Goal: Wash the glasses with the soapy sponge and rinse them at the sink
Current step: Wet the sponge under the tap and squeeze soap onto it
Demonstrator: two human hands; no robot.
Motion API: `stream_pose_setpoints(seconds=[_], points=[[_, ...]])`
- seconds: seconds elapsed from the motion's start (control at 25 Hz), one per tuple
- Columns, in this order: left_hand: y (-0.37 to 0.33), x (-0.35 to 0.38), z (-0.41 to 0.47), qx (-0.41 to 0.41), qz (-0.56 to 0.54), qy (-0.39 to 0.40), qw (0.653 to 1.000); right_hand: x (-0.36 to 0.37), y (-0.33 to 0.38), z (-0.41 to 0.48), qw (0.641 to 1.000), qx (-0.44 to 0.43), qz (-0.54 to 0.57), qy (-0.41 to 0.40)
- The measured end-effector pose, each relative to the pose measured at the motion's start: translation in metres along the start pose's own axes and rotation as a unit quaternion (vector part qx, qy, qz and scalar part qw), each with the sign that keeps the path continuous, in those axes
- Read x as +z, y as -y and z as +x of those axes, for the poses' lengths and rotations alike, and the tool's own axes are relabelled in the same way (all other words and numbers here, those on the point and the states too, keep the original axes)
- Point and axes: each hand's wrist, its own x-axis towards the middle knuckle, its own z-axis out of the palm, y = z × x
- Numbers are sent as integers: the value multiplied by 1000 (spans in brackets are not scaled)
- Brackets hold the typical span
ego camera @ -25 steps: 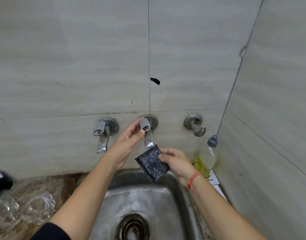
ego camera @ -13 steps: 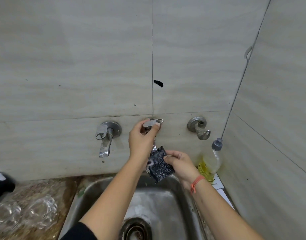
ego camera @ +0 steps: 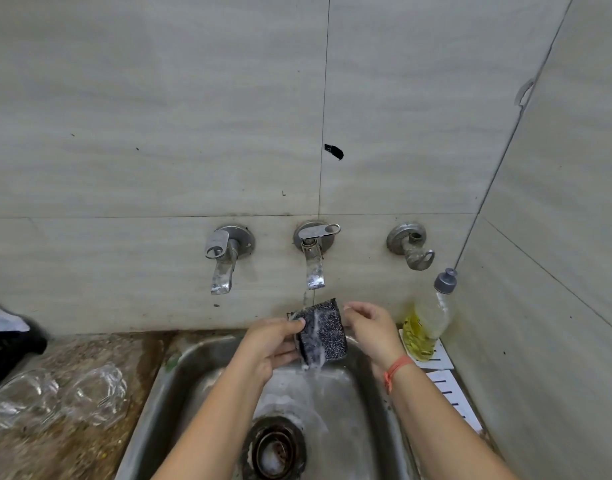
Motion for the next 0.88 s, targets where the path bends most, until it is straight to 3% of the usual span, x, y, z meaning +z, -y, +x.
stream_pose_setpoints(seconds=[0.12, 0.36, 0.88], points=[[-1, 6, 5, -6, 31, 12, 999, -17, -1, 5, 996, 33, 64, -43], [0, -4, 4, 23, 47, -17, 998, -19, -9, 2, 993, 68, 95, -35], [-7, -44, -8, 41, 4, -64, 997, 10, -9, -2, 993, 78, 78, 40]])
